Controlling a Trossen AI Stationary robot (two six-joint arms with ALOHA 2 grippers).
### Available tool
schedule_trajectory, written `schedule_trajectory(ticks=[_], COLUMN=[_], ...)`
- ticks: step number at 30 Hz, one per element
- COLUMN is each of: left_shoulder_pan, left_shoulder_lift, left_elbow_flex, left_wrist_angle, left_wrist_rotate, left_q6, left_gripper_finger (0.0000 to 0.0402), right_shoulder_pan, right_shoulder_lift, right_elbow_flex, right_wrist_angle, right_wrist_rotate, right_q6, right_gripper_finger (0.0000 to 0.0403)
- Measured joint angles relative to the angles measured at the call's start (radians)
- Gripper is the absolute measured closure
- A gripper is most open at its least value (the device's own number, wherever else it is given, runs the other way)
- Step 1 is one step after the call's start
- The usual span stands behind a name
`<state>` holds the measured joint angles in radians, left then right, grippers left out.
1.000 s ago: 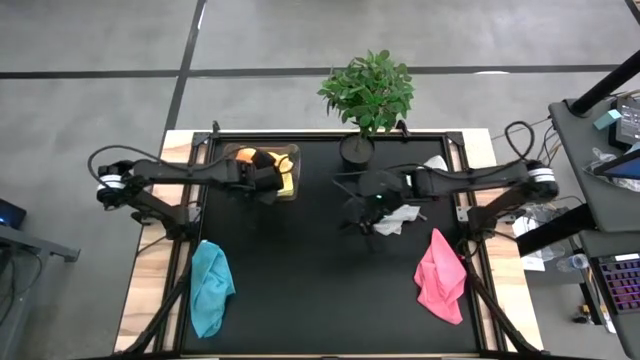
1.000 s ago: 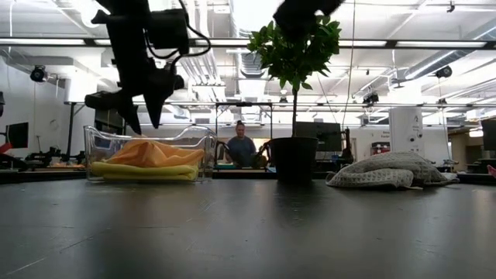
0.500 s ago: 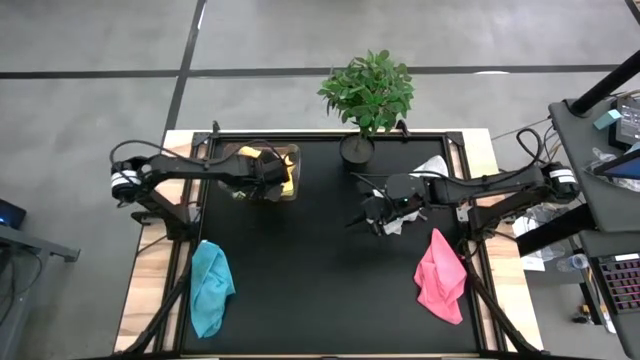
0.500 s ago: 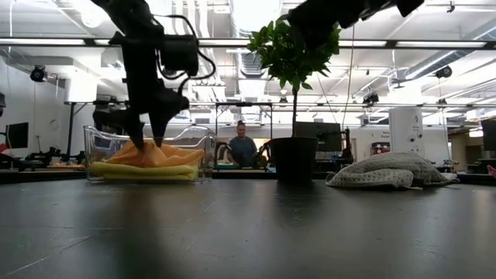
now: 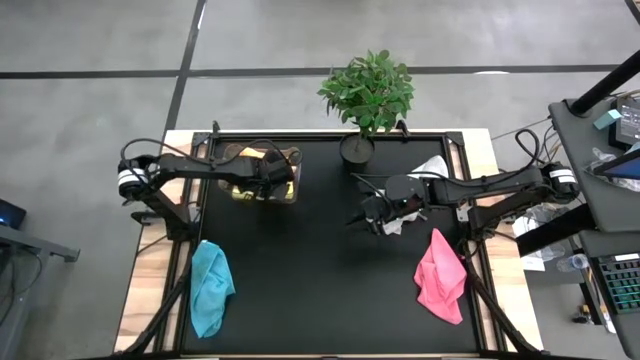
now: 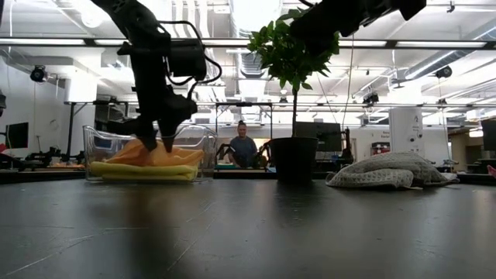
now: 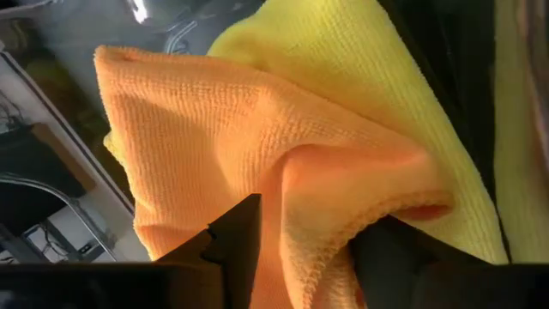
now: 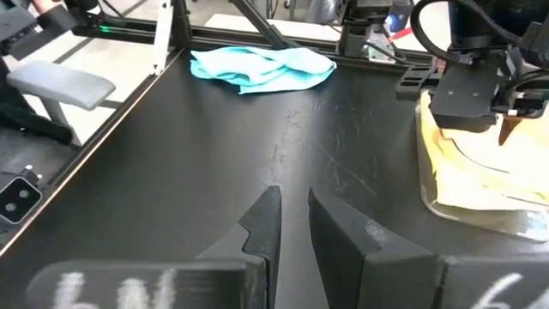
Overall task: Fold microfiber towels
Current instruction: Put the orange towel into the transparent bin
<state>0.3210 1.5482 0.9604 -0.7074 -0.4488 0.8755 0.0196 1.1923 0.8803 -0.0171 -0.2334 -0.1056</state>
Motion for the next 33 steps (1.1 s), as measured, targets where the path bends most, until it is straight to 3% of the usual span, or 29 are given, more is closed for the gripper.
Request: schedule_trajectory(ticks=[4, 8, 11, 19, 25, 29, 33], left_shoulder_pan=[0.000, 0.000, 0.000, 0.000, 0.000, 0.000, 0.000], left_shoulder_lift=[-0.002, -0.006, -0.008, -0.009, -0.009, -0.008, -0.008], left_elbow_flex=[0.001, 0.004, 0.007, 0.001, -0.002, -0.002, -0.002], left_wrist_angle=[-0.013, -0.013, -0.020, -0.034, 0.004, 0.019, 0.018], left_wrist_rotate=[-0.013, -0.135, -0.192, -0.160, -0.139, -0.132, -0.132], left_q6=[0.019, 0.026, 0.050, 0.050, 0.041, 0.040, 0.044], left_gripper_finger=[0.0300, 0.0308, 0.0290, 0.0211, 0.0199, 0.0219, 0.0279], right_shoulder_pan=[0.000, 0.000, 0.000, 0.000, 0.000, 0.000, 0.000], right_shoulder_lift=[0.000, 0.000, 0.000, 0.000, 0.000, 0.000, 0.000], right_elbow_flex=[-0.001, -0.001, -0.001, -0.002, -0.002, -0.002, -0.002], right_wrist_angle=[-0.001, 0.000, 0.000, -0.002, -0.004, -0.004, -0.005], right_wrist_rotate=[0.000, 0.001, 0.000, 0.001, 0.002, 0.012, 0.026], right_q6=[-0.007, -0.008, -0.010, -0.018, -0.045, -0.050, -0.051], right_gripper_finger=[0.0349, 0.0349, 0.0348, 0.0348, 0.0349, 0.0348, 0.0349])
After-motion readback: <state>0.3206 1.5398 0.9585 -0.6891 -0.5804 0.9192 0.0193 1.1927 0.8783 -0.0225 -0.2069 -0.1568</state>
